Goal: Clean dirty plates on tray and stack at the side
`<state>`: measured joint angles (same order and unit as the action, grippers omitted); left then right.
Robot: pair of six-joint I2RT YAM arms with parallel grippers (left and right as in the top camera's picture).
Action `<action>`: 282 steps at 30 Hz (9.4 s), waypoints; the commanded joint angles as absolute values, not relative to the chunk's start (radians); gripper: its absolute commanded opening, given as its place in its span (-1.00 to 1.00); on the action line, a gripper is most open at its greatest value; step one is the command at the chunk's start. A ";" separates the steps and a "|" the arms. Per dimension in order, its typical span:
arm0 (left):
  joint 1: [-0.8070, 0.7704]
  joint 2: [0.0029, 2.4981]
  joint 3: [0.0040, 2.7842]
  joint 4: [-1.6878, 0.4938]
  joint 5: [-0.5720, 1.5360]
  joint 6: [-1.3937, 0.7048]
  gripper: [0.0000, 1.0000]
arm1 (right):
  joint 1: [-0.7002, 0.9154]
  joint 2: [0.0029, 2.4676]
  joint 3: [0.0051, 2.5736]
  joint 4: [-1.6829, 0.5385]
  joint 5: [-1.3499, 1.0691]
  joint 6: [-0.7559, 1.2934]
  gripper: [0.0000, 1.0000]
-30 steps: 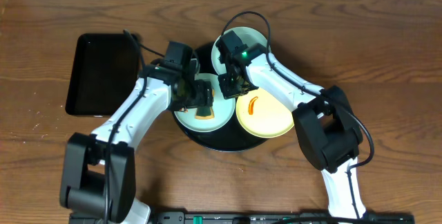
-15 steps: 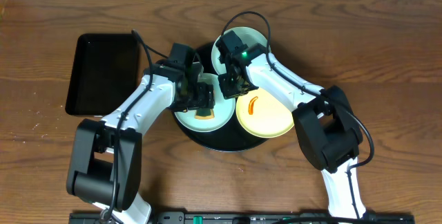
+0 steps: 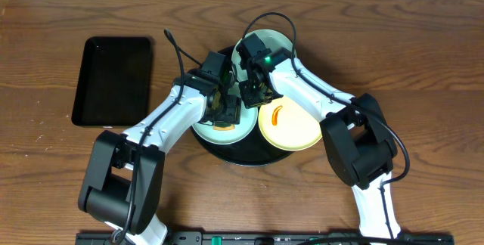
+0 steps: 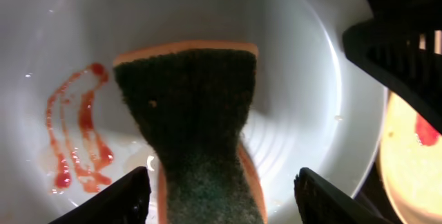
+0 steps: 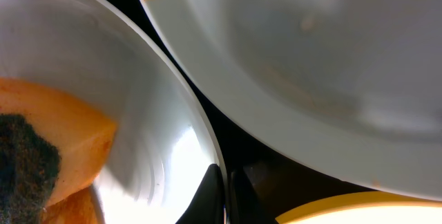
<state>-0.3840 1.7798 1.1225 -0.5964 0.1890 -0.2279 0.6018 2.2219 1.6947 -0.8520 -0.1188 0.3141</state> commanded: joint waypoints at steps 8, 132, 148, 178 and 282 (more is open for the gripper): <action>-0.384 1.794 1.116 -0.596 0.144 -0.215 0.15 | 0.609 2.239 1.691 -0.849 -0.123 0.317 -0.98; -0.383 1.821 1.049 -0.374 0.052 -0.406 -0.85 | 0.609 2.239 1.691 -0.849 -0.109 0.317 -0.98; -0.373 1.843 1.049 -0.482 -0.284 -0.299 -0.85 | 0.609 2.239 1.691 -0.853 -0.109 0.317 -0.98; -0.366 1.753 1.049 -0.546 0.108 -0.536 -0.84 | 0.608 2.239 1.691 -0.851 -0.109 0.317 -0.98; -0.363 1.610 1.059 -0.529 -0.552 -0.515 -0.85 | 0.610 2.238 1.700 -0.848 -0.109 0.317 -0.98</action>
